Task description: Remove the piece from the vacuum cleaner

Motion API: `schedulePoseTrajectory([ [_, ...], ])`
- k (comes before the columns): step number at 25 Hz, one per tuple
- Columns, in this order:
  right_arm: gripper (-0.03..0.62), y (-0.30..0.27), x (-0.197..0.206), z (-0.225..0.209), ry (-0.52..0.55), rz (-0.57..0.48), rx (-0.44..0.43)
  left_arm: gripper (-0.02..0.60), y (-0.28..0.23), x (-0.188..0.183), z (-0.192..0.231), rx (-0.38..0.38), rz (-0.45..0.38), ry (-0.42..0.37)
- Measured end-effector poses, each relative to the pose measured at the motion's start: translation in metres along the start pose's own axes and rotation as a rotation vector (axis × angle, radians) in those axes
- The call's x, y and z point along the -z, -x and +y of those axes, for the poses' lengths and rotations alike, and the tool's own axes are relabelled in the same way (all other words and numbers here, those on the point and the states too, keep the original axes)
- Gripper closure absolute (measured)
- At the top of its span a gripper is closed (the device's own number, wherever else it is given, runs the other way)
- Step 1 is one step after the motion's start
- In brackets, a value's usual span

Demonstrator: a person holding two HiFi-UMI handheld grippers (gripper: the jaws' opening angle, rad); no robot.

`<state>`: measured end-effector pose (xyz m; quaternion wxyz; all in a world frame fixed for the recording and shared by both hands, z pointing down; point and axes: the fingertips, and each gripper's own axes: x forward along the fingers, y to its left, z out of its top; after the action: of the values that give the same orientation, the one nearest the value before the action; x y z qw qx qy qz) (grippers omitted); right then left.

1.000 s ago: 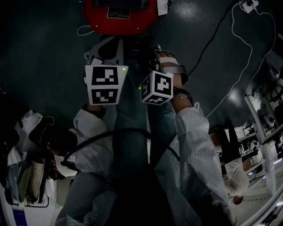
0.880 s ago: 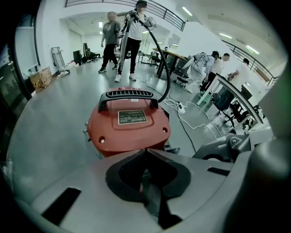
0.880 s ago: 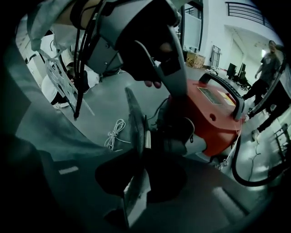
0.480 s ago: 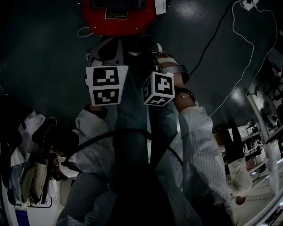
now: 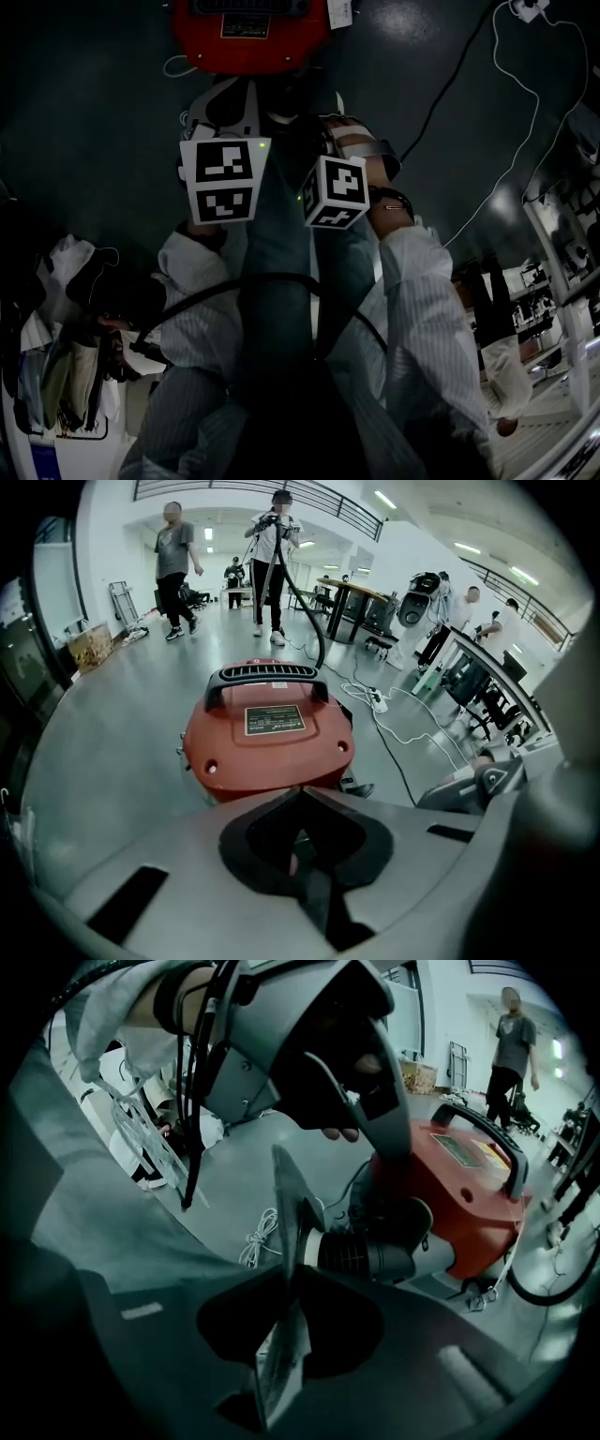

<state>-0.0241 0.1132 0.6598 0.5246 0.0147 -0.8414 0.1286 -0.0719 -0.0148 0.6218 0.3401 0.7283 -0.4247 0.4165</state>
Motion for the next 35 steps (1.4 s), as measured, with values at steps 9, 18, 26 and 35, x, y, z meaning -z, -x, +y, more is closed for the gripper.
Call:
schedulePoseTrajectory([
  [9,0.546,0.001,-0.001,0.002,-0.004,-0.009,-0.031,0.575,0.000,0.000,0.000,-0.010,0.002,-0.006],
  [18,0.548,-0.004,0.003,0.022,0.031,0.014,-0.106,0.575,-0.001,0.000,0.000,-0.006,0.011,-0.008],
  [26,0.568,-0.008,0.040,0.080,-0.128,0.063,-0.186,0.575,0.001,-0.003,0.001,-0.020,-0.025,0.000],
  [35,0.568,0.059,0.010,0.018,-0.420,-0.132,-0.072,0.575,0.063,-0.042,-0.019,-0.016,-0.158,0.002],
])
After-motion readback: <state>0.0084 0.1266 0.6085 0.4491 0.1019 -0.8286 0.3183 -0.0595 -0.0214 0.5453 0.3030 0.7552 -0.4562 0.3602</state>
